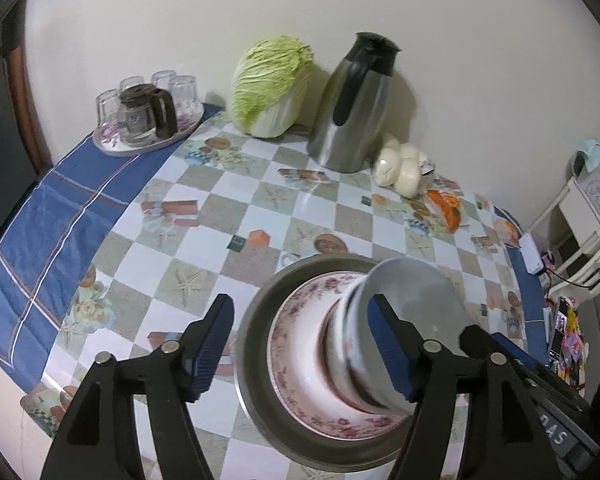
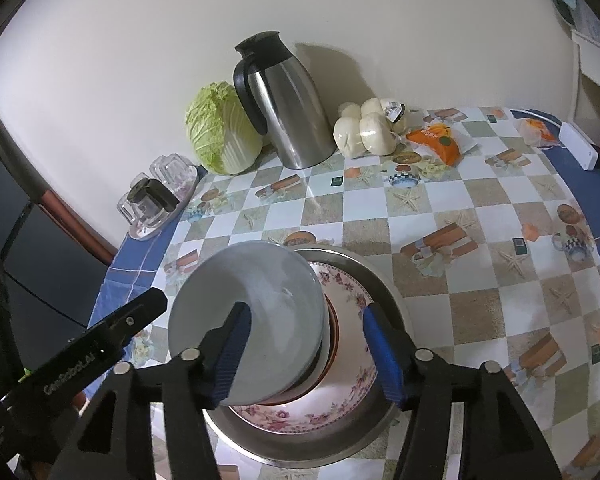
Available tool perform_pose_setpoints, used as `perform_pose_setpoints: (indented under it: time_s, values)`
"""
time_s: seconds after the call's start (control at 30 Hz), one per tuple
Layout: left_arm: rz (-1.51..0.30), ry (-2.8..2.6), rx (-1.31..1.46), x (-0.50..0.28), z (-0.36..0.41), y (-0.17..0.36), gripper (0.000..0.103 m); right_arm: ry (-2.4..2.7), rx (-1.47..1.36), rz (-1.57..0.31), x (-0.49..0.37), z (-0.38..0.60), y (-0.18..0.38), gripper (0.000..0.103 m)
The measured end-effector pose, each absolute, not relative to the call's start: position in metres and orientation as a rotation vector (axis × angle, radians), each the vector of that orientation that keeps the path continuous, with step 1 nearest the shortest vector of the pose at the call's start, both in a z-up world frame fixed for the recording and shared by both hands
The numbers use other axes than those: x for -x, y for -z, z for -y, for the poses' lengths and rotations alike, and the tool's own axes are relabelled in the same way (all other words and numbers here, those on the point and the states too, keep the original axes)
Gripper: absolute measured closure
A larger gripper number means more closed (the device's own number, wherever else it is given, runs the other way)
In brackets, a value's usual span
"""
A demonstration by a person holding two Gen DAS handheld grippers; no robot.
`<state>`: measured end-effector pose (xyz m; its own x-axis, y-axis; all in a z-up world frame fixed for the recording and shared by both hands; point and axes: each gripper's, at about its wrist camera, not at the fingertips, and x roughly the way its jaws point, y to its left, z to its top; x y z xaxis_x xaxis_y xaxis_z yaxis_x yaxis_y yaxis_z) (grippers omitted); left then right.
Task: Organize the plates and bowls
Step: 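Open both grippers to release the white round bowl, then withdraw both grippers away from the bowl stack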
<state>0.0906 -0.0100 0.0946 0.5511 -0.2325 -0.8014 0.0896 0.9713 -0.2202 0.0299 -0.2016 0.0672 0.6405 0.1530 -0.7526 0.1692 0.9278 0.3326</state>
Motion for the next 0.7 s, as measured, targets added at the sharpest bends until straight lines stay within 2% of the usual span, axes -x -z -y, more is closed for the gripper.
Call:
perform_pose_setpoints:
  time_s: [0.07, 0.17, 0.27, 0.53, 0.63, 0.7]
  values:
    - [-0.977, 0.175, 0.159, -0.092, 0.006, -0.091, 0.018, 0.010, -0.392, -0.887, -0.030, 0.200, -0.066, 0.036]
    - [-0.980, 0.154, 0.166, -0.093, 0.000, -0.088, 0.018, 0.007, -0.391, -0.885, -0.030, 0.200, -0.066, 0.033]
    - [-0.984, 0.130, 0.167, -0.095, -0.005, -0.084, 0.012, 0.007, -0.387, -0.873, -0.029, 0.200, -0.068, 0.028]
    - [-0.989, 0.085, 0.168, -0.098, -0.011, -0.076, 0.012, 0.023, -0.373, -0.860, -0.029, 0.202, -0.067, 0.016]
    - [-1.001, 0.067, 0.161, -0.100, -0.013, -0.073, 0.012, 0.024, -0.372, -0.858, -0.030, 0.203, -0.064, 0.002]
    - [-0.998, 0.056, 0.150, -0.100, -0.013, -0.072, 0.012, 0.028, -0.373, -0.853, -0.030, 0.203, -0.062, 0.000]
